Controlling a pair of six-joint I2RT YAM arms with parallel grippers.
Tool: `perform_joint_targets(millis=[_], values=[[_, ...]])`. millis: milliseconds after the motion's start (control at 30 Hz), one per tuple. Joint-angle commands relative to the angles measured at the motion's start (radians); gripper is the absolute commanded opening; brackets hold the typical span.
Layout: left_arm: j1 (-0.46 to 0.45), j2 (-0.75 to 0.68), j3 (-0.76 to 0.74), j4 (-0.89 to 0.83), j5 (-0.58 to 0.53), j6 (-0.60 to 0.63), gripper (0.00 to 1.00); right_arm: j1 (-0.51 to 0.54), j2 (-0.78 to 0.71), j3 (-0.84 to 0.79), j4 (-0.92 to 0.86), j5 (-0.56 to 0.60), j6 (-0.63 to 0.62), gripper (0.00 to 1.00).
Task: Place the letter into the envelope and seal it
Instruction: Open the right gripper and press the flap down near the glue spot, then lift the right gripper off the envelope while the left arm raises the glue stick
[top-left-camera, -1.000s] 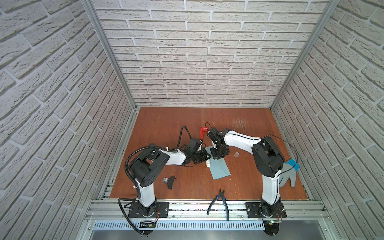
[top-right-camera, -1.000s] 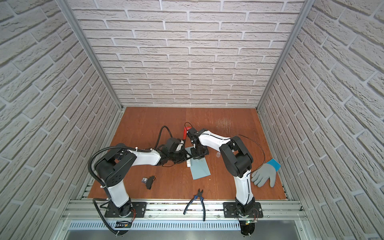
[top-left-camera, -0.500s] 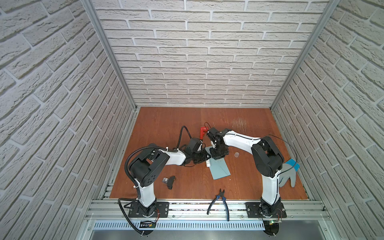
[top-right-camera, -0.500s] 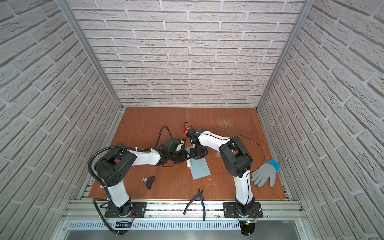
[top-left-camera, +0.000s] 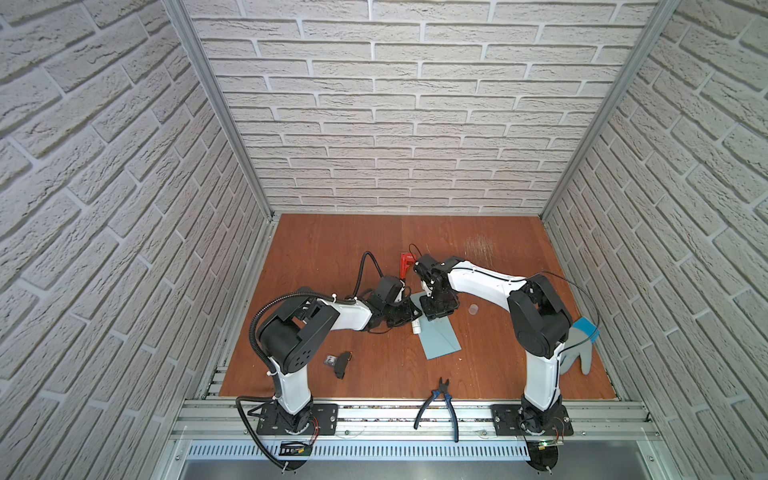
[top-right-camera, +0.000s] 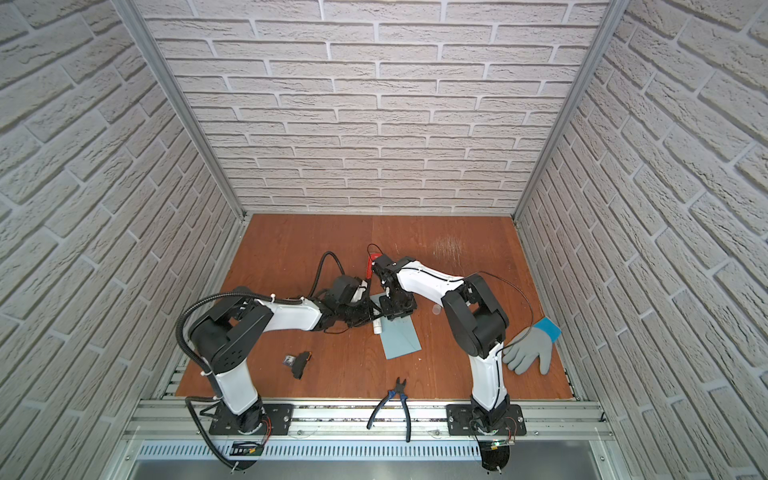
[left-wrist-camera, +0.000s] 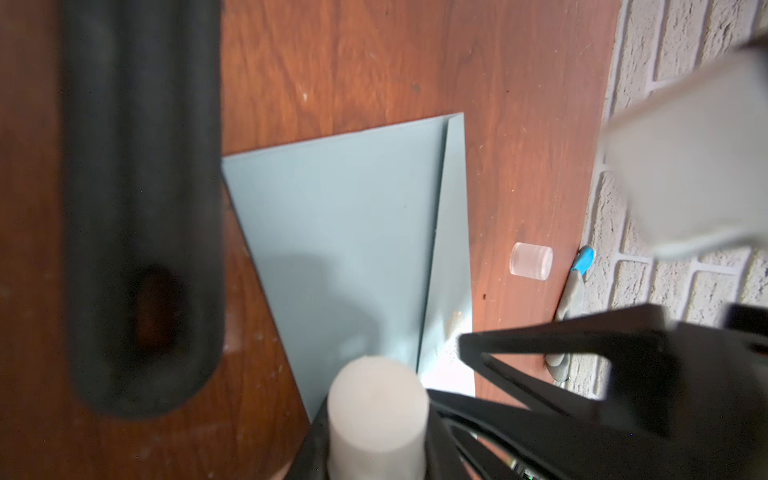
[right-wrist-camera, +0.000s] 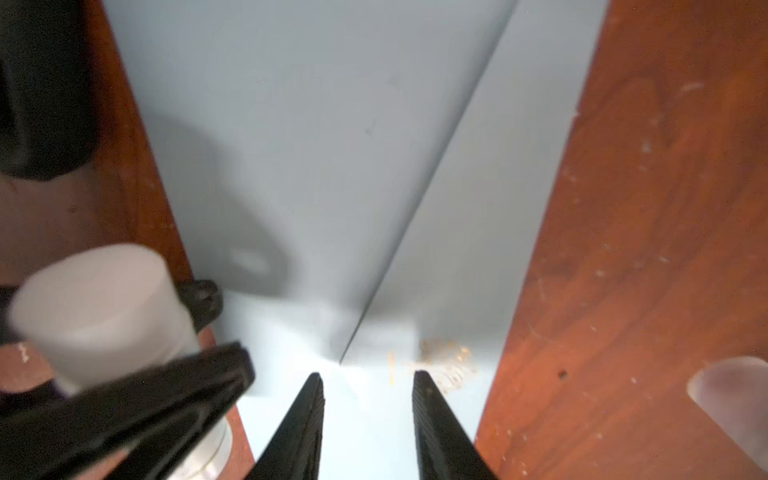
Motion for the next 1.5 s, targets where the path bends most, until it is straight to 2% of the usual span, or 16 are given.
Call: perform_joint_targets(millis=[0, 100, 267, 400, 1167, 1467], values=[[0.007, -0.001, -0.008, 0.024, 0.01, 0.015, 0.0, 0.005, -0.106, 0.037, -0.067, 0.037, -0.013, 0.38], [0.007, -0.006, 0.001, 0.012, 0.012, 0.022, 0.0, 0.004, -0.127, 0.038, -0.086, 0.057, -0.013, 0.32], [0.006, -0.008, 0.008, 0.004, 0.013, 0.026, 0.0, 0.001, -0.096, 0.023, -0.073, 0.048, -0.01, 0.12], [0.006, -0.009, 0.008, 0.004, 0.015, 0.026, 0.0, 0.001, -0.049, 0.016, -0.045, 0.03, -0.005, 0.06], [0.006, -0.016, -0.005, 0.023, 0.017, 0.021, 0.0, 0.004, 0.107, -0.04, 0.049, -0.009, 0.013, 0.06], [0.006, -0.019, -0.01, 0.027, 0.015, 0.021, 0.0, 0.02, 0.108, -0.042, 0.057, -0.032, 0.014, 0.18]])
